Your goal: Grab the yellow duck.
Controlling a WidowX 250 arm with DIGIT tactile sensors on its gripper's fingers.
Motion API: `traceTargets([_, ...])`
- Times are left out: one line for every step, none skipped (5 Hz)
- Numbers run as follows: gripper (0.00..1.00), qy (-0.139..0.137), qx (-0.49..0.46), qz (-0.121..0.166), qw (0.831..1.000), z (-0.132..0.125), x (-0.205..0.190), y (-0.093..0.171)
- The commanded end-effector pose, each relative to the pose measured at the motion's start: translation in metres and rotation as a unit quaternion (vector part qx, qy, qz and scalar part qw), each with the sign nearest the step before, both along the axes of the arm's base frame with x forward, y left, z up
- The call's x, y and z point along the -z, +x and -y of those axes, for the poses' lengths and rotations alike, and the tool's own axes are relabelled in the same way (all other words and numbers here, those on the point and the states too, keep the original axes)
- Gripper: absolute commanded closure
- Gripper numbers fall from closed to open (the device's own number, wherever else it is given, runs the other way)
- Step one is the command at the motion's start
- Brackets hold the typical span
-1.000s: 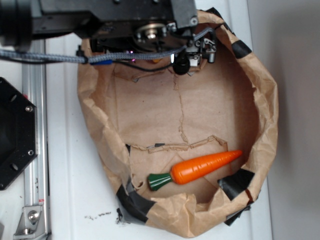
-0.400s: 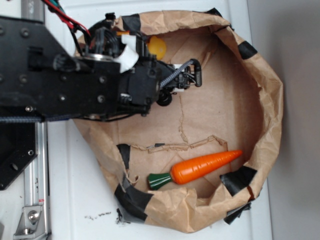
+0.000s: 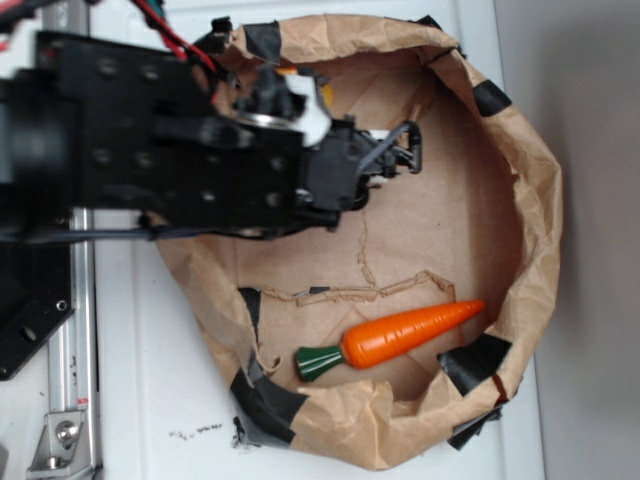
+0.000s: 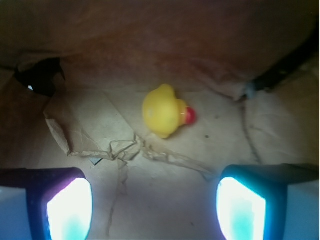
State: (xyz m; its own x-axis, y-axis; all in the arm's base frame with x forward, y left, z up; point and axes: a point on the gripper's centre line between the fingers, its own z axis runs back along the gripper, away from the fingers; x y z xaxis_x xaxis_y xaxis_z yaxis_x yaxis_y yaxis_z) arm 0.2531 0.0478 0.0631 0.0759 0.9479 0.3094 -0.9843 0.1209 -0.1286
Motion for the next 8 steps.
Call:
traceTargets([0.0,0.029,-0.007,0.031,0.999,-0.024,0.002,-0.013])
traceTargets([0.0,0.005,0.0,0.022,1.0,-0.041,0.013,-0.018])
traceTargets([0.0,0.017,-0.002,0.022,1.0,-0.046,0.021,-0.015])
traceTargets([0.0,0.02,-0.013,0.015,1.0,-0.051,0.025,-0.011])
traceTargets([0.0,0.038,-0.012,0.012,0.999,-0.048,0.029,-0.009])
traceTargets([0.0,0.046,-0.017,0.017,0.999,-0.047,0.032,-0.01])
traceTargets([0.0,0.047,-0.018,0.011,0.999,-0.046,0.034,-0.01])
traceTargets([0.0,0.061,-0.028,0.013,0.998,-0.056,0.038,-0.009])
